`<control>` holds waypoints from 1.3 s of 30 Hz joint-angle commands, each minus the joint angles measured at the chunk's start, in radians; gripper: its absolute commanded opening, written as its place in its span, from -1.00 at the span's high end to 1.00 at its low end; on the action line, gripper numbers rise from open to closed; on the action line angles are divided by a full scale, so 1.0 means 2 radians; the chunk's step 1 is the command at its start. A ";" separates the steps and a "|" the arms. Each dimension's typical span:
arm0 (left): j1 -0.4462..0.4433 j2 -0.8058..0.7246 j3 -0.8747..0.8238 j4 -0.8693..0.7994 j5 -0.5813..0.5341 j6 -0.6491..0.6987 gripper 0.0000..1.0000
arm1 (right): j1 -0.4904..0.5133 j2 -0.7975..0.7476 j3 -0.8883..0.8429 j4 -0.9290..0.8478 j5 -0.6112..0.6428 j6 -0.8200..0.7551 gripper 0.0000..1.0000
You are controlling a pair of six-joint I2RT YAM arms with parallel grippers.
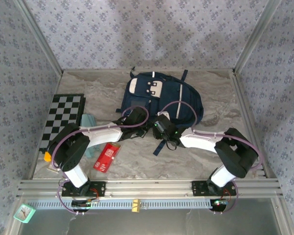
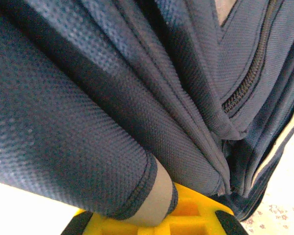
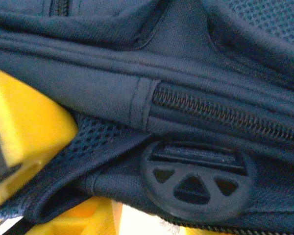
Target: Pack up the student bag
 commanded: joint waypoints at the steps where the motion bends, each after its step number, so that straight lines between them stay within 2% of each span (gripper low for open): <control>1: -0.007 0.006 0.020 0.035 0.039 -0.015 1.00 | 0.004 0.017 0.015 0.041 0.029 -0.019 0.28; 9: -0.007 0.004 0.017 0.037 0.039 -0.014 1.00 | 0.013 0.020 -0.013 0.105 0.087 -0.074 0.31; 16: -0.007 -0.001 0.016 0.034 0.036 -0.014 1.00 | 0.019 0.050 -0.021 0.146 0.094 -0.095 0.33; 21: -0.006 -0.005 0.020 0.026 0.030 -0.008 1.00 | 0.022 0.048 -0.007 0.124 0.134 -0.084 0.50; 28: -0.001 -0.024 0.021 0.005 0.012 0.011 1.00 | 0.023 0.020 -0.028 0.091 0.151 -0.056 0.89; 33: 0.026 -0.047 -0.007 0.010 0.006 0.018 1.00 | 0.025 -0.013 -0.056 0.072 0.136 -0.049 1.00; 39: 0.077 -0.071 -0.007 -0.023 0.018 0.070 1.00 | 0.017 -0.066 -0.086 -0.022 0.134 -0.010 1.00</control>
